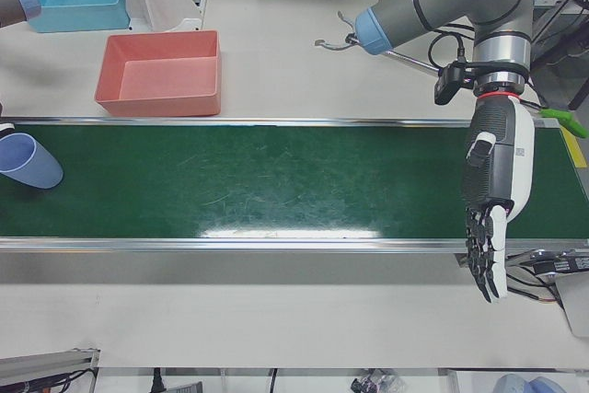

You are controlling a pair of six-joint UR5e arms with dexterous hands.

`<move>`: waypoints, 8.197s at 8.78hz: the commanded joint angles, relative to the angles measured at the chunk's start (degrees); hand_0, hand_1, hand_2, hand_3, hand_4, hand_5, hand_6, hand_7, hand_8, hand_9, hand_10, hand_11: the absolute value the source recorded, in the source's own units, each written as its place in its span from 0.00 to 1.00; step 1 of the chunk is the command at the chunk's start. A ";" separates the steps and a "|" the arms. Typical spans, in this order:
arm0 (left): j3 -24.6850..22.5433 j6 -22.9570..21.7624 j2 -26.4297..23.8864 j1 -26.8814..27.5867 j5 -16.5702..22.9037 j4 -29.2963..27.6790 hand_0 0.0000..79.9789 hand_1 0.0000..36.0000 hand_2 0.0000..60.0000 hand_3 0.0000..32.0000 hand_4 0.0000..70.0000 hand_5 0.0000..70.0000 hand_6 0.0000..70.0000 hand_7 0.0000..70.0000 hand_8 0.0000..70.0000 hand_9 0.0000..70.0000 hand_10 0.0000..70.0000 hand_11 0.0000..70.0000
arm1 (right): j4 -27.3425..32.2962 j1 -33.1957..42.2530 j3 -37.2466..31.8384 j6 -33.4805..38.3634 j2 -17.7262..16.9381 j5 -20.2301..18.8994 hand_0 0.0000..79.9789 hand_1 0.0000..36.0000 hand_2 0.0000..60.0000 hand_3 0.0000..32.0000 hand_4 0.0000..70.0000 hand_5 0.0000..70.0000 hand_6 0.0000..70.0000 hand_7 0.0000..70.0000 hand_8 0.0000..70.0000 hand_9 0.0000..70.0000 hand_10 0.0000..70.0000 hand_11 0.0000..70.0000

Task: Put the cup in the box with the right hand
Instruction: 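Hold the right hand in the cup's path as it arrives, then close the right hand fingers around the blue cup, then lift the cup off the belt and carry it over the pink tray, then open the right hand to release the cup into the tray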

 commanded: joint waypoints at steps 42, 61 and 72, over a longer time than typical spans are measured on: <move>0.00 0.02 0.00 0.00 0.00 0.00 0.00 0.00 0.00 0.00 0.00 0.00 0.00 0.00 0.00 0.00 0.00 0.00 | 0.61 -1.34 -1.23 0.00 1.70 -0.18 0.72 0.54 0.12 0.00 0.50 0.10 0.21 0.93 0.10 0.29 0.09 0.16; 0.00 0.02 0.00 0.00 0.00 0.00 0.00 0.00 0.00 0.00 0.00 0.00 0.00 0.00 0.00 0.00 0.00 0.00 | 3.44 -25.76 22.39 -8.26 0.05 0.35 1.00 1.00 1.00 0.00 1.00 0.34 0.61 1.00 1.00 1.00 0.69 1.00; 0.00 -0.07 0.00 0.00 0.00 0.00 0.00 0.00 0.00 0.00 0.00 0.00 0.00 0.00 0.00 0.00 0.00 0.00 | 3.60 -33.42 29.35 -8.44 -6.75 9.75 0.79 0.62 0.00 0.00 0.45 0.09 0.04 0.06 0.00 0.00 0.00 0.01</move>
